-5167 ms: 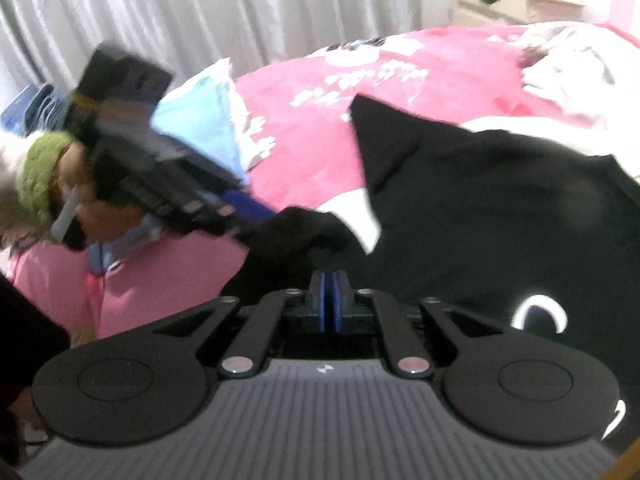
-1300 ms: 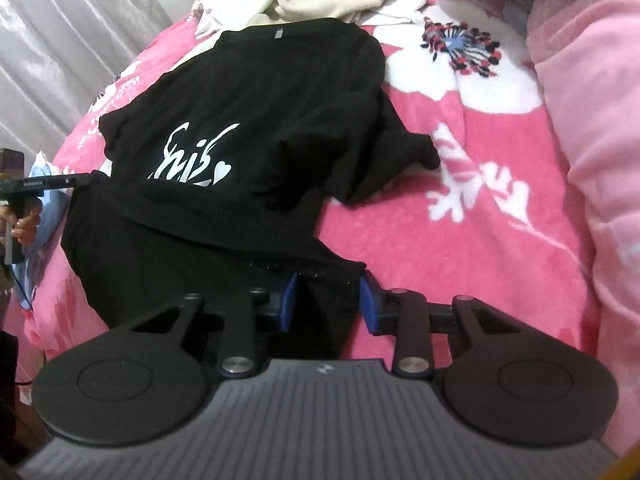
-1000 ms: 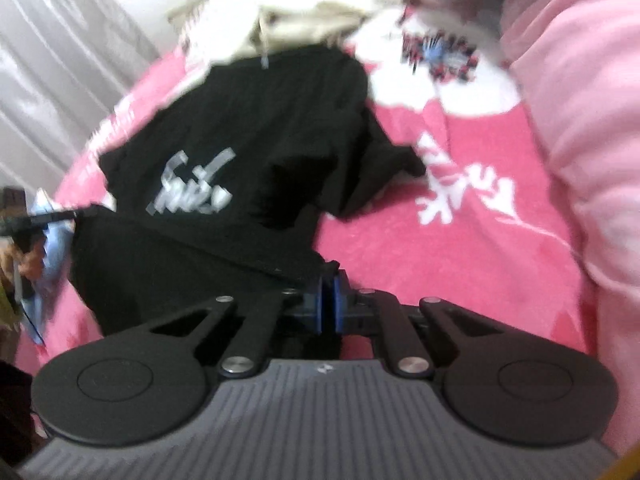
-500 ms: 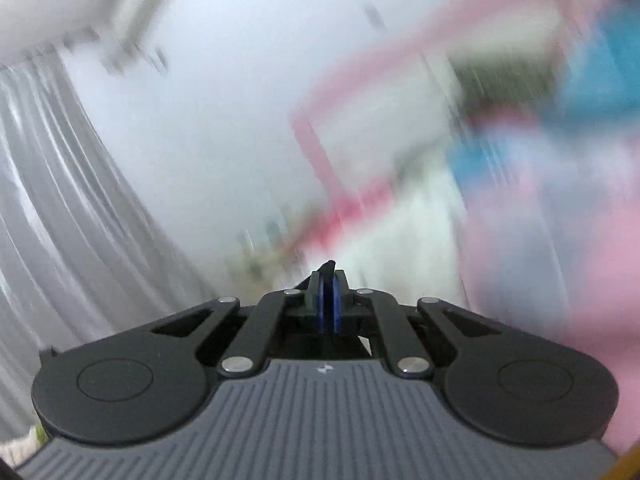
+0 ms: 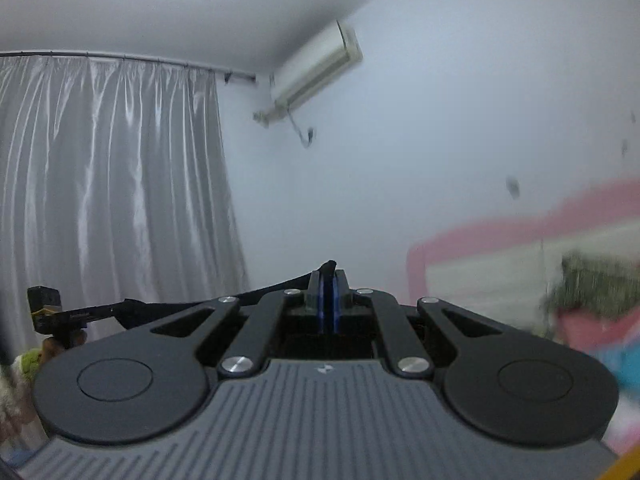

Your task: Fold clothes

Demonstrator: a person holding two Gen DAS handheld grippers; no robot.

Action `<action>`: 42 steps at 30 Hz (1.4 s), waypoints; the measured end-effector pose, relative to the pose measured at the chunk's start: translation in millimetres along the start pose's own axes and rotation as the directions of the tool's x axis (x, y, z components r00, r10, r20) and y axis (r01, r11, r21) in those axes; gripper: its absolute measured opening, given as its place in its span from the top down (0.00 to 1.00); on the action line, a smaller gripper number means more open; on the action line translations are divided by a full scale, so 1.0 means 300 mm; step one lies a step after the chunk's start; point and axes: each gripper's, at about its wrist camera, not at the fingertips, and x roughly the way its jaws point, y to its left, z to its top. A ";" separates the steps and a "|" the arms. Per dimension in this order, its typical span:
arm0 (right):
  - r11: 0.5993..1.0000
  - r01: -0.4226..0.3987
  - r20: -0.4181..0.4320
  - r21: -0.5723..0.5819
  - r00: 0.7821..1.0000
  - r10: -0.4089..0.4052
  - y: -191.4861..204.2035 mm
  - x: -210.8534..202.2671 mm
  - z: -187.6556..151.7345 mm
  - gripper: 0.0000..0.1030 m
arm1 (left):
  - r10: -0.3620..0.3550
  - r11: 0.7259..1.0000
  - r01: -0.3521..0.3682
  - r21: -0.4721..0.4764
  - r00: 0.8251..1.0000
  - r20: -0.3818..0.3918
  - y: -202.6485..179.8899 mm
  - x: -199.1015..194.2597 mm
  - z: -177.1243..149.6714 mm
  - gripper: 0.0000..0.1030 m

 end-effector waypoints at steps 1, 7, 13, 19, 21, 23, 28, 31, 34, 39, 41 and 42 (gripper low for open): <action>1.000 0.001 -0.035 0.018 0.999 0.000 -0.004 -0.022 -0.058 0.98 | -0.006 1.000 0.006 -0.013 0.999 -0.035 -0.003 -0.027 -0.062 0.95; 0.991 0.022 -0.279 0.132 0.960 0.016 0.028 -0.188 -0.468 0.98 | -0.079 0.994 0.051 -0.102 0.952 -0.295 -0.003 -0.138 -0.475 0.95; 0.960 0.153 -0.538 0.235 0.843 -0.003 0.017 -0.283 -0.857 0.98 | -0.102 0.983 -0.008 -0.183 0.804 -0.586 0.082 -0.171 -0.933 0.95; 0.950 0.247 -0.766 0.192 0.643 -0.013 0.015 -0.332 -1.160 0.98 | -0.120 0.978 -0.050 -0.201 0.653 -0.748 0.132 -0.197 -1.224 0.95; 0.954 0.244 -0.790 0.176 0.613 -0.010 0.021 -0.338 -1.192 0.98 | -0.125 0.983 -0.025 -0.180 0.626 -0.770 0.114 -0.199 -1.244 0.95; 0.969 0.214 -0.812 0.121 0.583 -0.028 0.046 -0.331 -1.204 0.98 | -0.125 0.988 0.004 -0.153 0.594 -0.795 0.092 -0.210 -1.266 0.95; 0.992 0.053 -0.903 -0.113 0.412 -0.125 0.120 -0.288 -1.303 0.95 | -0.139 0.990 0.046 -0.133 0.471 -0.871 0.062 -0.230 -1.359 0.91; 0.984 -0.031 -0.935 -0.174 0.317 -0.156 0.159 -0.330 -1.341 0.94 | -0.134 0.991 0.037 -0.131 0.421 -0.897 0.065 -0.300 -1.352 0.86; 0.988 0.014 -0.937 -0.156 0.314 -0.152 0.157 -0.389 -1.286 0.94 | -0.131 0.985 -0.048 -0.167 0.432 -0.892 0.128 -0.350 -1.301 0.79; 0.951 0.307 -0.859 0.027 0.495 -0.135 0.045 -0.404 -1.181 0.89 | -0.090 0.947 -0.211 -0.241 0.548 -0.832 0.225 -0.355 -1.248 0.74; 0.940 0.335 -0.830 0.067 0.542 -0.134 0.038 -0.376 -1.175 0.88 | -0.095 0.955 -0.180 -0.235 0.564 -0.821 0.208 -0.327 -1.243 0.74; 0.952 0.300 -0.826 0.056 0.549 -0.125 0.058 -0.348 -1.183 0.88 | -0.101 0.963 -0.150 -0.223 0.565 -0.819 0.190 -0.310 -1.243 0.74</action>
